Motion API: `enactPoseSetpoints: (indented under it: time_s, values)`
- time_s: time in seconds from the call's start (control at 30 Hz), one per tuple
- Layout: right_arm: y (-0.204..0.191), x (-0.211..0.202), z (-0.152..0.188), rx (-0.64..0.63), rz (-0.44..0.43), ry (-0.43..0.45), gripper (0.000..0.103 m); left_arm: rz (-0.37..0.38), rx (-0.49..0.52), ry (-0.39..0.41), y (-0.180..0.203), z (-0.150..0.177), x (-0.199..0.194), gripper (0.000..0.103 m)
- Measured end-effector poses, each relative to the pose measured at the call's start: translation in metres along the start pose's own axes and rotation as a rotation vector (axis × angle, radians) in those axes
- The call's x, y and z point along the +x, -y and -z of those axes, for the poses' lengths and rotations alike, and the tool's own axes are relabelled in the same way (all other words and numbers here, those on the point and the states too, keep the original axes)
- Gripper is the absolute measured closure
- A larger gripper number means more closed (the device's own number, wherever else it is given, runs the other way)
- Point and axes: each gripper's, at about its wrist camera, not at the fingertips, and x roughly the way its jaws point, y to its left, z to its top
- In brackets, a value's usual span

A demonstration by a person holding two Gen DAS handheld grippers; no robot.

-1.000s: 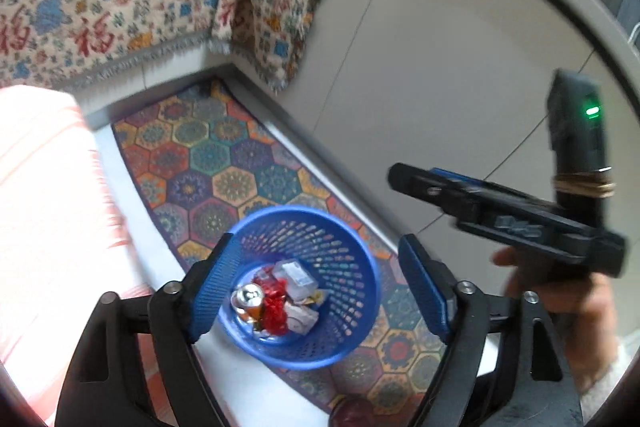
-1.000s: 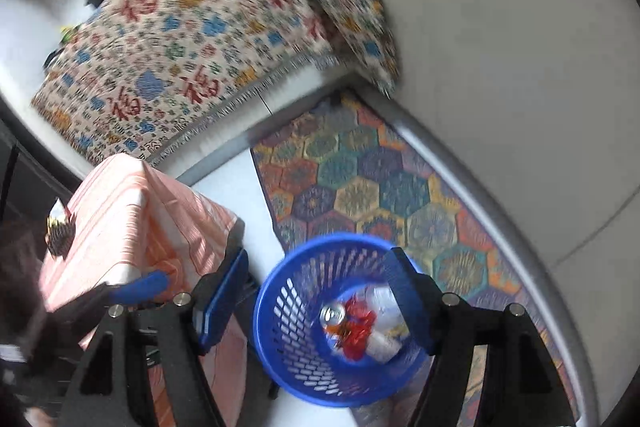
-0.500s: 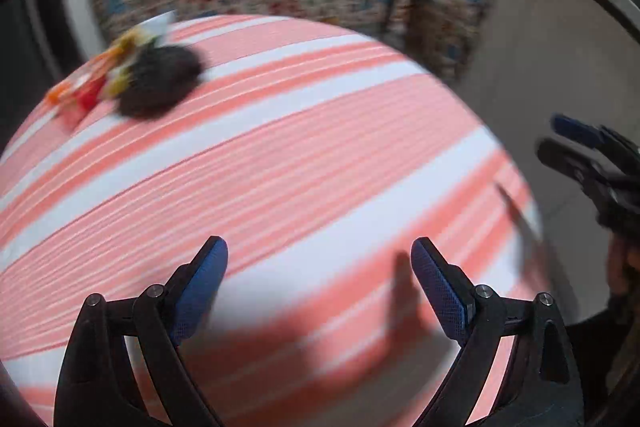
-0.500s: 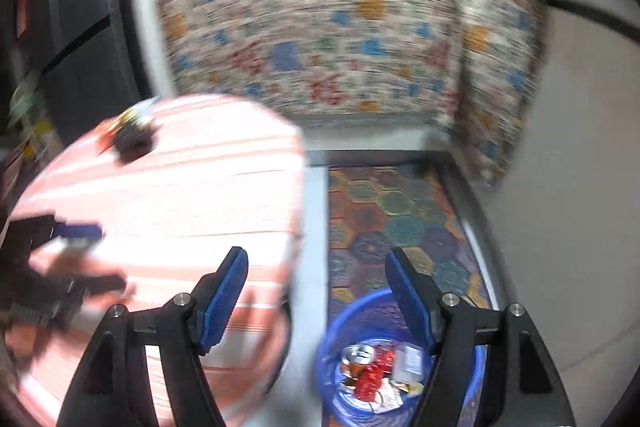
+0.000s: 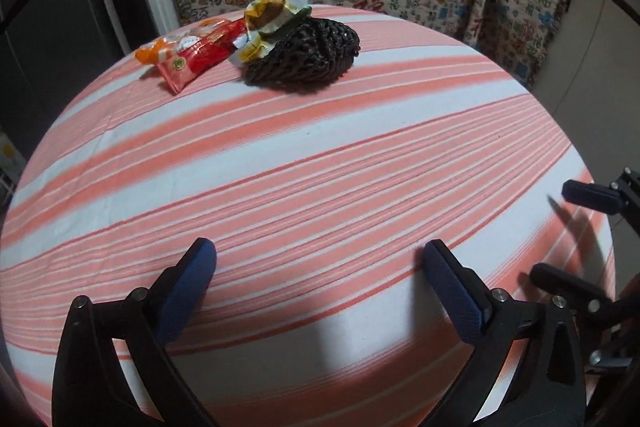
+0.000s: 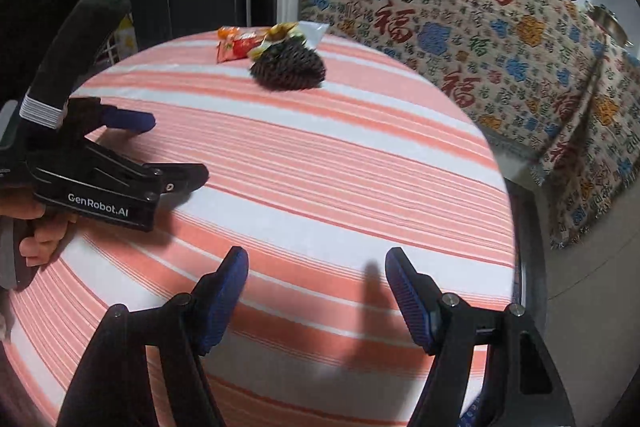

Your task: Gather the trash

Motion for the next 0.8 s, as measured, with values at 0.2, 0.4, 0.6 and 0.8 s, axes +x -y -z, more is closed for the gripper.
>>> enactPoseSetpoints:
  time_s: [0.2,0.4,0.6,0.8]
  values:
    - [-0.002,0.011,-0.004,0.012,-0.027,-0.021,0.030,-0.001,-0.002,0.002,-0.002,0.003,-0.002,0.000]
    - [0.006,0.019,-0.009,0.054,-0.061,-0.021,0.024,0.003,0.000,0.002,-0.001,0.003,-0.003,0.000]
    - [0.006,0.022,-0.011,0.059,-0.057,-0.012,0.022,0.023,0.042,-0.008,-0.025,-0.006,0.002,0.000]
    - [0.006,0.022,-0.011,0.062,-0.053,-0.005,0.022,0.010,-0.014,0.008,-0.092,-0.048,0.032,0.000]
